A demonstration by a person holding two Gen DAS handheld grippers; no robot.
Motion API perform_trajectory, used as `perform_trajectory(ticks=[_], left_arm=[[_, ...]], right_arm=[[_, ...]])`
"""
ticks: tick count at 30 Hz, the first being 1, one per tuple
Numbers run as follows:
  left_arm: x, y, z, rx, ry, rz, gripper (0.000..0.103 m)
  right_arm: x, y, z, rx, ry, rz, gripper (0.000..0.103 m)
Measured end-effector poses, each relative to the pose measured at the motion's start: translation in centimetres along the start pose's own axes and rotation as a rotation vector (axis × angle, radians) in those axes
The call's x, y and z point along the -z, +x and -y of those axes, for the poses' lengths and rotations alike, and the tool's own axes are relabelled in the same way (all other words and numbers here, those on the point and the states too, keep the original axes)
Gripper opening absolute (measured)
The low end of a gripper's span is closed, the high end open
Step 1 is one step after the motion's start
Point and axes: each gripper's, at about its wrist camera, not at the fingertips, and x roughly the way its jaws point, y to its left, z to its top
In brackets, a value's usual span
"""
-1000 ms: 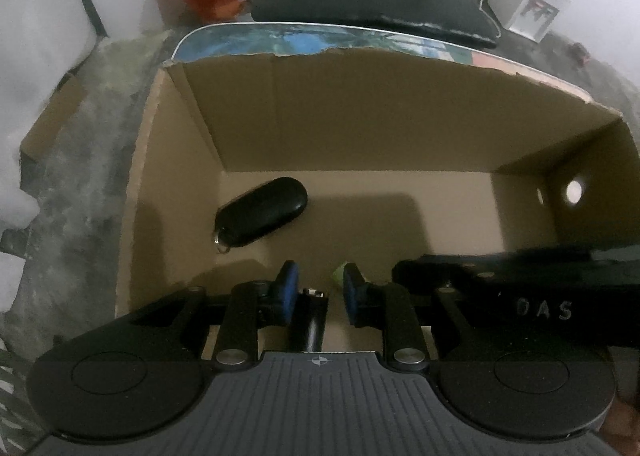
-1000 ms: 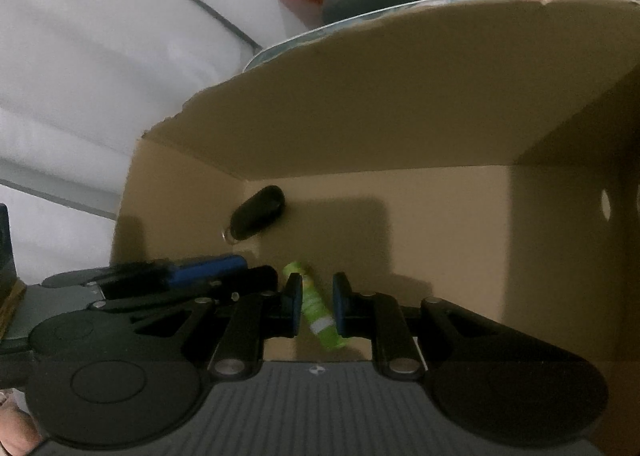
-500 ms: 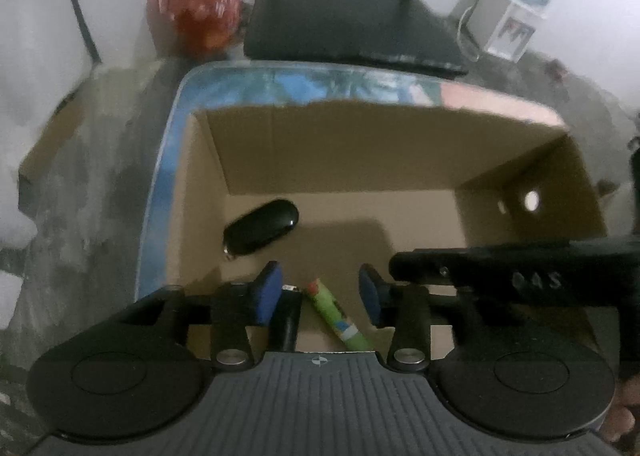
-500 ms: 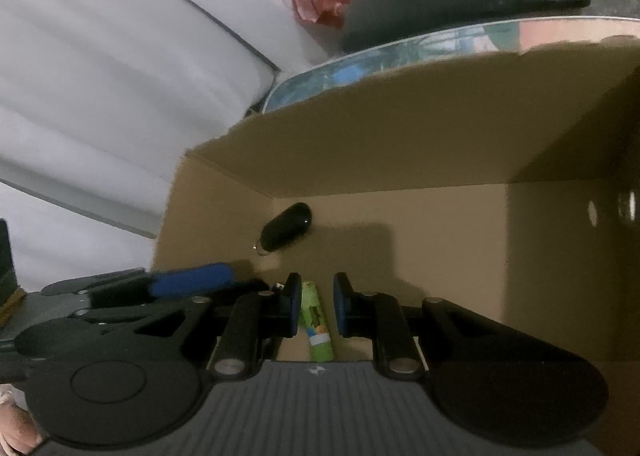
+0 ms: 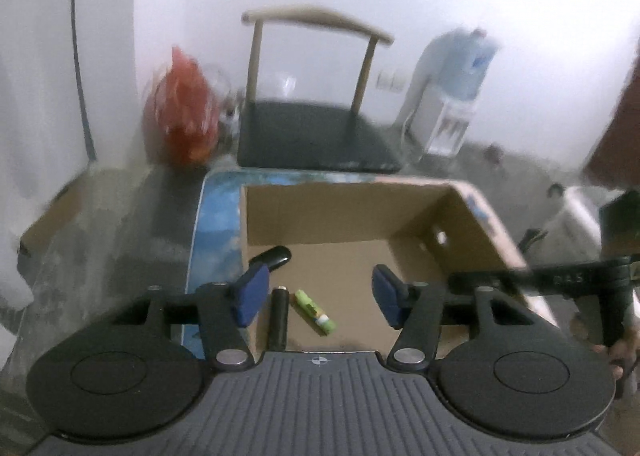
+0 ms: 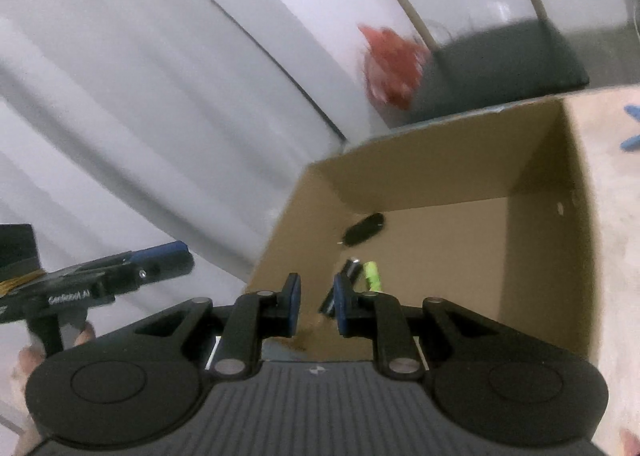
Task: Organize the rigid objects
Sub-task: 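Return the left gripper to the table and grasp the green dropper bottle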
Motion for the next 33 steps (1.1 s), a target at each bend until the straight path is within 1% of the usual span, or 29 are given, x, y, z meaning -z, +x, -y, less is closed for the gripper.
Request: perform_trajectory(ticks=[1, 4, 6, 7, 10, 12, 14, 18, 21, 24, 29, 32, 33], left_arm=[[0.8, -0.9, 0.0, 0.002, 0.001, 0.023, 0.060], [3.5, -2.9, -0.4, 0.014, -0.009, 0.080, 0.063], [5.4, -3.7, -1.0, 0.021, -0.034, 0.117, 0.065], [6.2, -4.0, -1.3, 0.022, -0.045, 0.136, 0.067], [8.8, -4.1, -1.8, -0.008, -0.065, 0.179, 0.067], [10.5, -4.1, -1.9, -0.020, -0.059, 0.207, 0.067], [11.8, -4.3, -2.1, -0.027, -0.051, 0.224, 0.067], [14.1, -3.6, -2.4, -0.017, -0.047, 0.219, 0.067], [15.4, -3.1, -2.4, -0.039, -0.023, 0.206, 0.067], [16.1, -2.1, -2.3, -0.057, -0.001, 0.190, 0.067], [17.3, -1.3, -3.1, -0.038, -0.008, 0.176, 0.066], [18.1, -0.9, -3.2, -0.037, 0.007, 0.171, 0.065], [18.2, -0.7, -3.3, -0.032, 0.011, 0.167, 0.063]], right_arm=[[1.1, -1.1, -0.4, -0.008, -0.012, 0.024, 0.020], [4.1, -3.2, -1.0, -0.019, -0.033, 0.071, 0.032], [6.0, -3.9, -1.3, -0.025, -0.040, 0.106, 0.047], [6.8, -4.1, -1.4, -0.027, -0.044, 0.126, 0.048], [8.7, -3.7, -1.9, -0.016, -0.075, 0.180, 0.049], [9.7, -3.4, -2.5, -0.004, -0.097, 0.209, 0.049], [10.5, -3.2, -3.1, -0.003, -0.115, 0.220, 0.049], [11.4, -1.3, -4.8, 0.015, -0.189, 0.209, 0.049], [12.0, 0.4, -6.7, 0.029, -0.268, 0.190, 0.049], [12.6, 2.5, -8.3, 0.030, -0.337, 0.146, 0.049], [13.4, 5.7, -10.1, 0.017, -0.400, 0.083, 0.049], [14.0, 6.8, -11.1, 0.006, -0.427, 0.059, 0.049], [14.1, 7.3, -11.3, 0.005, -0.438, 0.054, 0.049]])
